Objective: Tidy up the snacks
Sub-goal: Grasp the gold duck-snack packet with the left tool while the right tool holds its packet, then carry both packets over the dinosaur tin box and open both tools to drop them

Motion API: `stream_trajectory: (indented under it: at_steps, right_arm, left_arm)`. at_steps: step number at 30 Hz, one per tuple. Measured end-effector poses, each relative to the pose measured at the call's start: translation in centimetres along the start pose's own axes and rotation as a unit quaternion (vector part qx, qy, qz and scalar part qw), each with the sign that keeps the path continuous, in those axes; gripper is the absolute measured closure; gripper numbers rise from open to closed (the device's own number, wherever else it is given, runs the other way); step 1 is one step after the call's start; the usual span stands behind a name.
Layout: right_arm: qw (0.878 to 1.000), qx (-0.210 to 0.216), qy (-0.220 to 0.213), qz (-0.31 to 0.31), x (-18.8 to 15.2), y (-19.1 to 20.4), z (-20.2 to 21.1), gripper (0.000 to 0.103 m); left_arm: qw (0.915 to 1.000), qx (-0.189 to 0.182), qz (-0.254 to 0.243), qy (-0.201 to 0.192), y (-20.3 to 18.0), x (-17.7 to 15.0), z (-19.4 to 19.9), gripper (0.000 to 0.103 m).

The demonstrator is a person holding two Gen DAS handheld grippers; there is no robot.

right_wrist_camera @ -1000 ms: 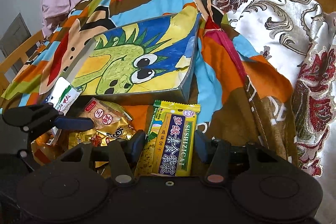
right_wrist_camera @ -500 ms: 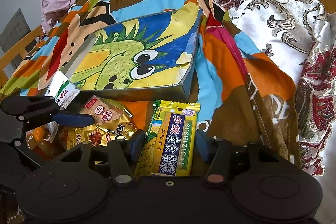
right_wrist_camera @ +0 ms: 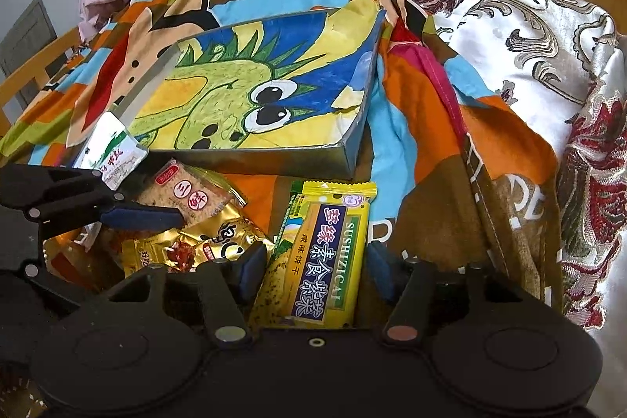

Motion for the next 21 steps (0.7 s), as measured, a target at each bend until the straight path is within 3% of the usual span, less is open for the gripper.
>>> stream_trajectory:
  at_steps: [7, 11, 21]
  right_arm:
    - [1.000, -0.010, -0.004, -0.004, 0.0, 0.0, 0.1, 0.050]
    - [1.000, -0.009, -0.011, -0.011, 0.0, -0.1, 0.7, 0.050]
    - [0.999, -0.011, -0.027, -0.028, 0.1, -0.3, 1.5, 0.050]
  left_arm:
    - [0.9999, 0.011, 0.003, -0.008, -0.3, -0.2, 0.2, 0.039]
    - [0.9996, 0.019, 0.016, -0.015, -0.3, -0.2, 0.7, 0.045]
    - [0.9982, 0.035, 0.041, -0.025, -0.3, -0.8, 1.9, 0.049]
Point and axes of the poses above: each gripper's, at about its wrist camera, not at the fingertips, and z roughly against the way its jaws point, y to its left, x to its top, the point moved 4 cm from there along -z, roughly the way its jaws point, and after that the axes turned 10 degrees about -y, right-handed, at the moved point
